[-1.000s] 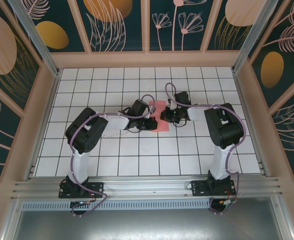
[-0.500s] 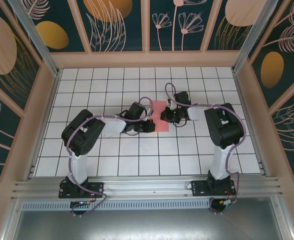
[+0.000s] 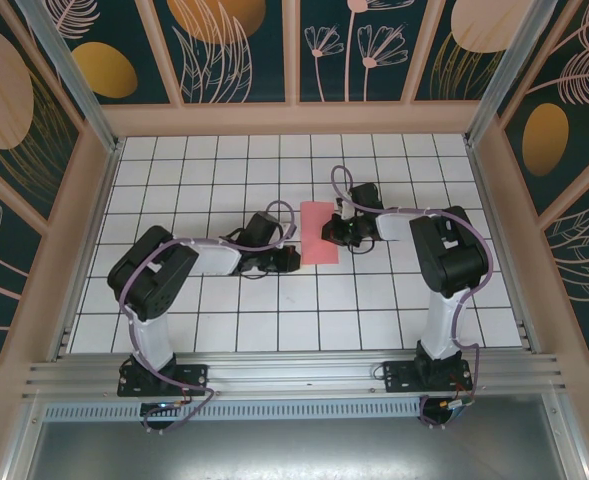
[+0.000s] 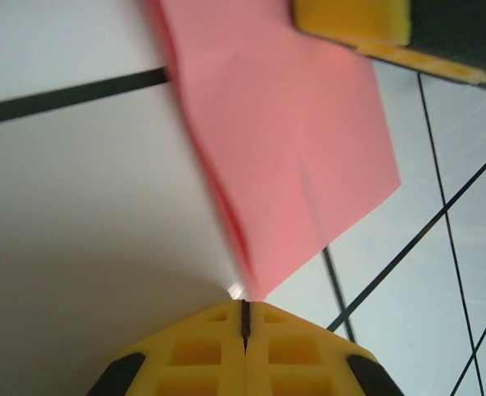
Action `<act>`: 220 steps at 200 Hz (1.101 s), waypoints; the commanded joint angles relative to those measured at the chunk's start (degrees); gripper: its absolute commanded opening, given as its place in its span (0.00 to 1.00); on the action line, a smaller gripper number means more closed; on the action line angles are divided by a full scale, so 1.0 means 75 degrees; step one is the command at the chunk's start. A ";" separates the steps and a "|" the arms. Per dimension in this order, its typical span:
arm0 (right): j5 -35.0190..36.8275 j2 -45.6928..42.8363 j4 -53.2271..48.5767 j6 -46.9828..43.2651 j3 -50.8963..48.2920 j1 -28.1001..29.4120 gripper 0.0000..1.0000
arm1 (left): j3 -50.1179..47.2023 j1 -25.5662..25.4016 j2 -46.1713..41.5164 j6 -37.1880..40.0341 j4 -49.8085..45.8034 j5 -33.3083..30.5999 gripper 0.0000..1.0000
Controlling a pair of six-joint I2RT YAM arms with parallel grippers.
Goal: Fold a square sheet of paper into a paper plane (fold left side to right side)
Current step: Fold the triangle a second time at the center of the table.
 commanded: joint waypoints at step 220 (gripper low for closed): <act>0.0062 -0.2633 0.0676 0.0118 -0.1633 -0.0855 0.70 | 0.2093 0.0979 0.1691 -0.0162 0.1140 0.1921 0.27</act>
